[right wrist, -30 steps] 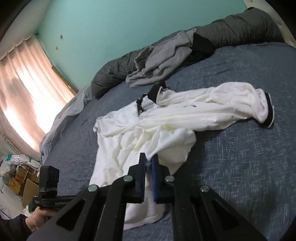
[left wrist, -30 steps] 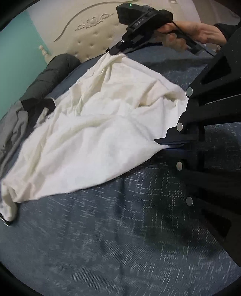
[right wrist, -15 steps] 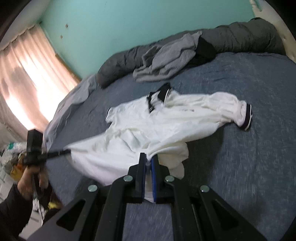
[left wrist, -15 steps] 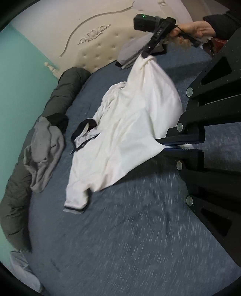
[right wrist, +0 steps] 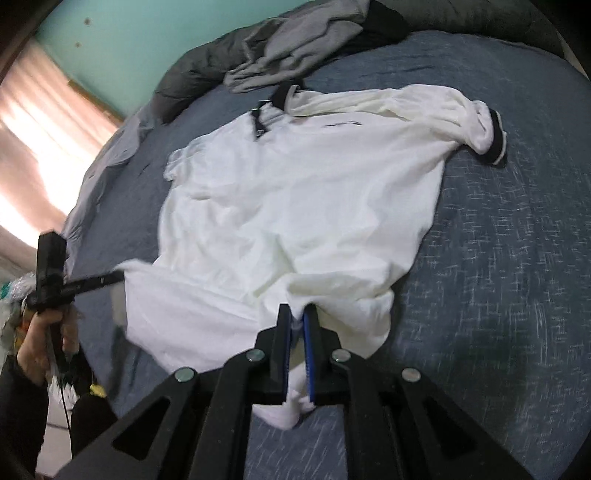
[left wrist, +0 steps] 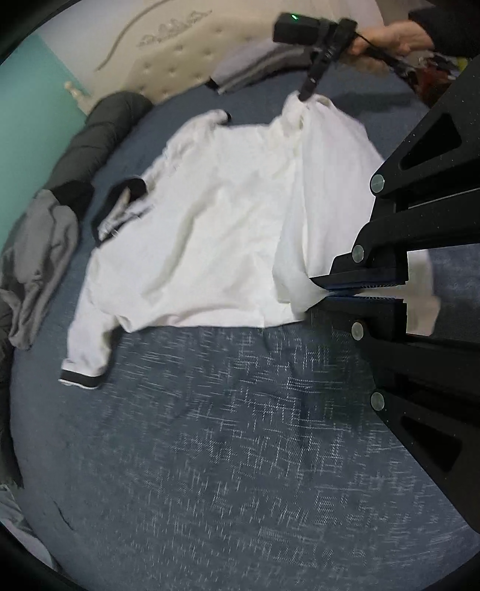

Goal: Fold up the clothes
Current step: 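Pull the shirt body with the right tool to spread it flat, then grasp the shirt hem with the left tool while the right tool holds the hem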

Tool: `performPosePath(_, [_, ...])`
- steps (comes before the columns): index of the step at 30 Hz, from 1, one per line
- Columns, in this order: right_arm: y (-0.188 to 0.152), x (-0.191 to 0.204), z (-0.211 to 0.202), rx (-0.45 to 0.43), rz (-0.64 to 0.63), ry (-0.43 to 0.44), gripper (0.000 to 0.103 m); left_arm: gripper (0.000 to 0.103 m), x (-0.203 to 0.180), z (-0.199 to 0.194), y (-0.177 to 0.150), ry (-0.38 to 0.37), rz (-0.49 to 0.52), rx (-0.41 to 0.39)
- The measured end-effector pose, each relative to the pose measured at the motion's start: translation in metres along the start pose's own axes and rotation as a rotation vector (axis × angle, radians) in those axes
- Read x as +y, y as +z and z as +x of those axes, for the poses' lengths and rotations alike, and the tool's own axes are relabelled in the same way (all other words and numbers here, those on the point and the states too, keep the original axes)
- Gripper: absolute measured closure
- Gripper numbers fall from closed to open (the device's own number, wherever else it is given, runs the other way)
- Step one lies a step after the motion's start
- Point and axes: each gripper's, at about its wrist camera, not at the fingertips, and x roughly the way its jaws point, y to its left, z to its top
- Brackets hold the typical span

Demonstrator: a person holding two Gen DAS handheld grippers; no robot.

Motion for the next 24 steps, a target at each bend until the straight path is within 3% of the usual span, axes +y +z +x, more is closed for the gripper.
performPosePath(3, [0.007,-0.004,-0.014,-0.034,-0.027,-0.010,0.086,0.097,0.008,0.008,0.002,0.009,-0.016,0.007])
performPosePath(4, [0.007,-0.006,-0.021,-0.043,-0.042,-0.011,0.074,0.097,0.010,0.005,0.002,0.006,-0.013,0.003])
performPosePath(5, [0.006,-0.007,-0.028,-0.050,-0.056,-0.011,0.068,0.095,0.012,0.001,0.001,0.001,-0.009,0.000])
performPosePath(7, [0.004,-0.011,-0.039,-0.049,-0.081,-0.010,0.068,0.093,0.016,-0.006,-0.001,-0.009,-0.001,-0.007])
performPosePath(12, [-0.023,-0.006,-0.033,0.080,-0.186,-0.056,0.068,0.089,0.017,-0.019,-0.016,-0.020,0.067,0.025])
performPosePath(15, [-0.037,-0.005,-0.019,0.124,-0.193,-0.049,0.068,0.081,0.016,-0.015,-0.026,-0.020,0.096,0.053])
performPosePath(24, [-0.042,0.006,0.011,0.160,-0.208,-0.020,0.069,0.080,0.010,0.002,-0.051,-0.009,0.170,0.127])
